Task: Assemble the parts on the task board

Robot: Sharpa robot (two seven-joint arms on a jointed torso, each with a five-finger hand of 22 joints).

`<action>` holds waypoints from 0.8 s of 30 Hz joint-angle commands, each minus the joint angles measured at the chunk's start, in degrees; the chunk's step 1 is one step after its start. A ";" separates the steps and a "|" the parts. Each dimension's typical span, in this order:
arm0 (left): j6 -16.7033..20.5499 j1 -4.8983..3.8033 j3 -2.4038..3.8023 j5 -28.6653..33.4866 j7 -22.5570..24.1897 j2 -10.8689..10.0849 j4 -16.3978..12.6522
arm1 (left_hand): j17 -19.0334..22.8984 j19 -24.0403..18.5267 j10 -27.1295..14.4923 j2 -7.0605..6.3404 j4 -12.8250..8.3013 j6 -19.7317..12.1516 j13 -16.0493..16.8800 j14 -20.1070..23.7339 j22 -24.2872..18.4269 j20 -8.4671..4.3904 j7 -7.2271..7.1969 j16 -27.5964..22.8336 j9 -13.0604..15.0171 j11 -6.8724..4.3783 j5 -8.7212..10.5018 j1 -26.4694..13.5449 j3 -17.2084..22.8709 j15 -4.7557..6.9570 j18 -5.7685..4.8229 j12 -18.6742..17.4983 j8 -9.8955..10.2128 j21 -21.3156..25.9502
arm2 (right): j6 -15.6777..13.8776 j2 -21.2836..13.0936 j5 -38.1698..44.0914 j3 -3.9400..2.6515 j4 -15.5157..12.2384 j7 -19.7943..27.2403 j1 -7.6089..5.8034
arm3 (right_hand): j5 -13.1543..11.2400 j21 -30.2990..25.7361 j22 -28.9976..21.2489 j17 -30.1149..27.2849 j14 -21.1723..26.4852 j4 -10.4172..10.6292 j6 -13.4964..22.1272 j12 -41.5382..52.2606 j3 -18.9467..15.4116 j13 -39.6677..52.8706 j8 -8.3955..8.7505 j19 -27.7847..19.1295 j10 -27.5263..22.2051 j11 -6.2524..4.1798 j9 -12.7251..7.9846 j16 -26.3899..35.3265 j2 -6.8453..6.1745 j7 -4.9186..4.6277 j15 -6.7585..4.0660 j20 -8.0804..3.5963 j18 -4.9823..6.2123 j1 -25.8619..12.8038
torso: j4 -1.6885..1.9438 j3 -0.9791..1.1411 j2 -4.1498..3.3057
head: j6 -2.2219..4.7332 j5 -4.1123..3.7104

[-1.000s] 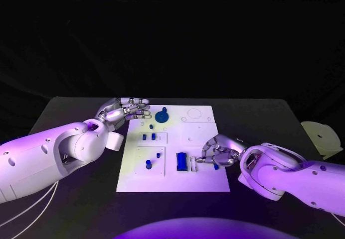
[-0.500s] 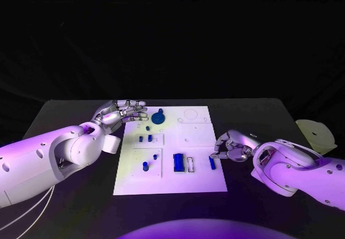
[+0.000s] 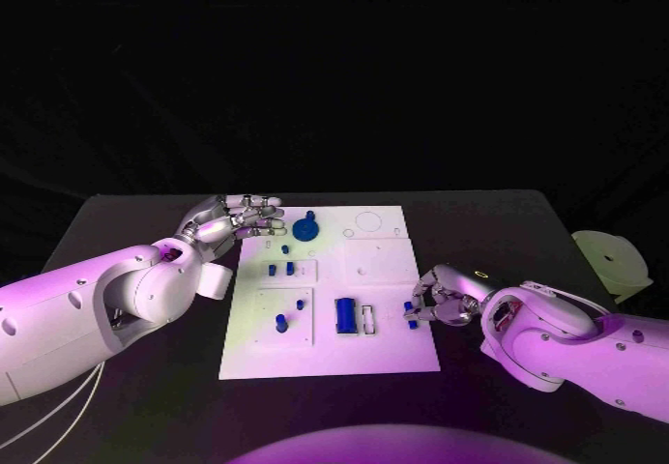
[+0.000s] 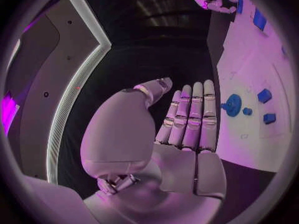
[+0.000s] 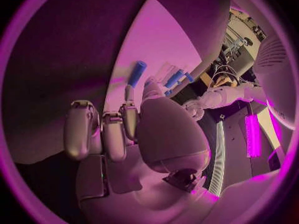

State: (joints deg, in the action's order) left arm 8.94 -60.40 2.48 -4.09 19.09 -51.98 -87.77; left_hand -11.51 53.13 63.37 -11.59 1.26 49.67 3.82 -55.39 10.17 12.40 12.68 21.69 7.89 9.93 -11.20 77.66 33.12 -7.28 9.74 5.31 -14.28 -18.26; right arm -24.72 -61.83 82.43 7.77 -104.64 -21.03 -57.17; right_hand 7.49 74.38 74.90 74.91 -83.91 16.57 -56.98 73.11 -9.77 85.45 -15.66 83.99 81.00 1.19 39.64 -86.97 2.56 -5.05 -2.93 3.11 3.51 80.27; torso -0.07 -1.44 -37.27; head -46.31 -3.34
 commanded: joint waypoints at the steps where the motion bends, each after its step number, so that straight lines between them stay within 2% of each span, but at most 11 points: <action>1: -1.04 0.04 0.02 0.05 0.62 0.05 -0.09 | -0.07 0.26 -0.21 0.48 0.00 -0.40 0.05 0.56 -0.08 0.33 1.05 -0.22 -0.10 -0.02 -0.17 0.20 0.21 0.01 0.51 0.20 0.31 0.26 | 1.67 0.22 1.59 0.04 0.34 -1.69 0.26 | -0.23 -0.02 10.43 7.00 -4.39 0.00 -0.50 -0.11 -0.49 -9.40 0.06 0.36 0.31 -0.61 -0.12 0.18 0.31 0.09 -0.13 0.16 -0.41 -0.05 | -0.09 -0.12 -0.01 | -0.15 0.11; 18: -1.14 0.05 0.02 0.05 0.47 -0.16 -0.20 | -0.12 0.32 -0.25 0.50 0.03 -0.41 0.05 0.58 -0.15 0.35 1.02 -0.21 -0.10 -0.03 -0.14 0.13 0.20 0.00 0.51 0.29 0.29 0.38 | 3.89 1.89 2.83 0.09 1.72 -3.10 1.32 | -0.24 0.00 10.47 6.97 -4.38 -0.24 -1.22 -0.12 -0.73 -9.38 -0.11 0.38 0.35 -0.88 -0.25 0.21 0.48 0.43 -0.34 0.00 -0.41 0.29 | -0.05 -0.10 0.00 | -0.44 0.35; 20: -1.14 0.05 0.02 0.05 0.45 -0.18 -0.22 | -0.12 0.32 -0.25 0.50 0.03 -0.41 0.05 0.58 -0.15 0.35 1.02 -0.21 -0.10 -0.03 -0.14 0.13 0.20 0.00 0.51 0.29 0.29 0.38 | 4.17 2.08 3.10 0.09 1.89 -3.25 1.48 | -0.01 -0.01 10.49 7.00 -4.39 -0.56 -1.36 -0.11 -0.55 -9.35 -0.10 0.39 0.38 -1.04 -0.36 0.20 0.60 0.59 -0.48 -0.11 -0.41 1.19 | -0.10 -0.10 0.00 | -0.47 0.39; 24: -1.17 0.05 0.02 0.05 0.42 -0.21 -0.24 | -0.12 0.32 -0.25 0.50 0.03 -0.41 0.05 0.58 -0.15 0.35 1.02 -0.21 -0.10 -0.03 -0.14 0.13 0.20 0.00 0.51 0.29 0.29 0.38 | 4.64 2.42 3.83 0.10 2.10 -3.57 1.79 | -2.50 0.05 10.59 7.11 -4.41 -2.15 -1.65 -0.19 1.52 -9.33 0.14 0.46 0.36 -1.54 -0.85 0.18 1.64 1.09 -0.94 -0.52 -0.44 5.80 | -0.12 -0.09 0.00 | -0.54 0.44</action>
State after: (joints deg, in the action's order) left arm 8.81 -60.36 2.47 -4.09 19.06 -52.24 -87.85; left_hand -11.57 53.35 63.37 -11.59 1.26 49.67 3.82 -55.39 10.07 12.61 12.68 21.69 7.84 9.93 -11.20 77.66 33.12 -7.28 9.74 5.30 -14.28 -18.26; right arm -23.51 -59.66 85.03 7.36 -102.74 -23.34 -56.06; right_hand 5.17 74.37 74.94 74.90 -84.04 14.21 -58.55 73.29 -8.28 85.77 -15.83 84.03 80.65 0.71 39.71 -86.97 1.03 -4.14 -3.56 3.07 3.52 82.98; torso -0.15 -1.55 -37.27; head -46.79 -2.92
